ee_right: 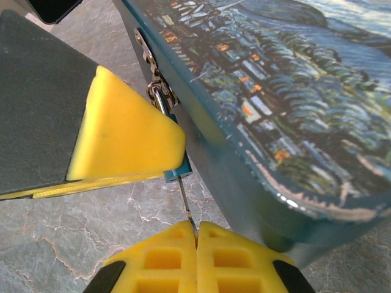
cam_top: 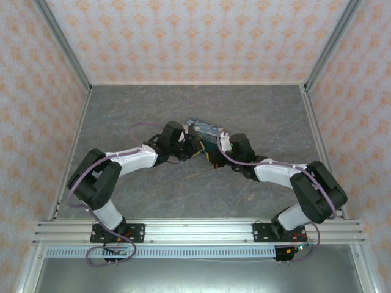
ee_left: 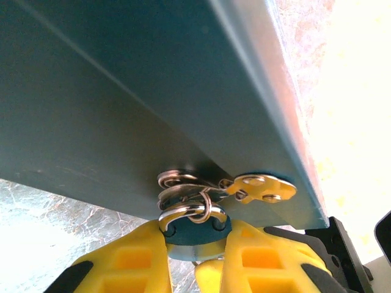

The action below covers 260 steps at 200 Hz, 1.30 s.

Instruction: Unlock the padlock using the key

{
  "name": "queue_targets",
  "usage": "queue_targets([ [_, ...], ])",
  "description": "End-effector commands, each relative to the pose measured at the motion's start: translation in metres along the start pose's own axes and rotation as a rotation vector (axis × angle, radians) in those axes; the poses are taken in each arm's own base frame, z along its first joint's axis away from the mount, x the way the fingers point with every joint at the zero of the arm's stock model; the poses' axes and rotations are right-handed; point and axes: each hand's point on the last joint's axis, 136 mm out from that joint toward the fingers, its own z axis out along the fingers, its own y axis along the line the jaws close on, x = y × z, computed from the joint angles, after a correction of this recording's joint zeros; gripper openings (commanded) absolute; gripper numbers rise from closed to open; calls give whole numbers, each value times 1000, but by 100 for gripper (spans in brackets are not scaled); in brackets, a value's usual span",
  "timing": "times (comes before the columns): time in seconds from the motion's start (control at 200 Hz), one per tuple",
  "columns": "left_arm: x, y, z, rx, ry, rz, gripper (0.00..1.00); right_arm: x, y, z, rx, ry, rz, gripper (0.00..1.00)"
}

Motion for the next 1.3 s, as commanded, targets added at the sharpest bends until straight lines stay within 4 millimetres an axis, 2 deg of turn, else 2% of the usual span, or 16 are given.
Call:
queue_targets([
  [0.0,0,-29,-9,65,-3,32,12,-10,1,4,8,-17,-16,0],
  [0.33,-1,-28,-9,61,-6,29,12,-7,-2,4,23,-12,-11,0],
  [0.641,3,-27,-8,57,2,32,12,-31,11,-1,-32,-117,13,0],
  [0.791,4,-26,-8,52,-1,27,12,-33,10,-3,-26,-142,19,0],
  [1.086,5,-33,-6,70,1,25,12,-38,23,4,-121,-159,39,0],
  [1.296,10,-34,-1,75,15,19,12,-59,36,2,-175,-213,24,0],
])
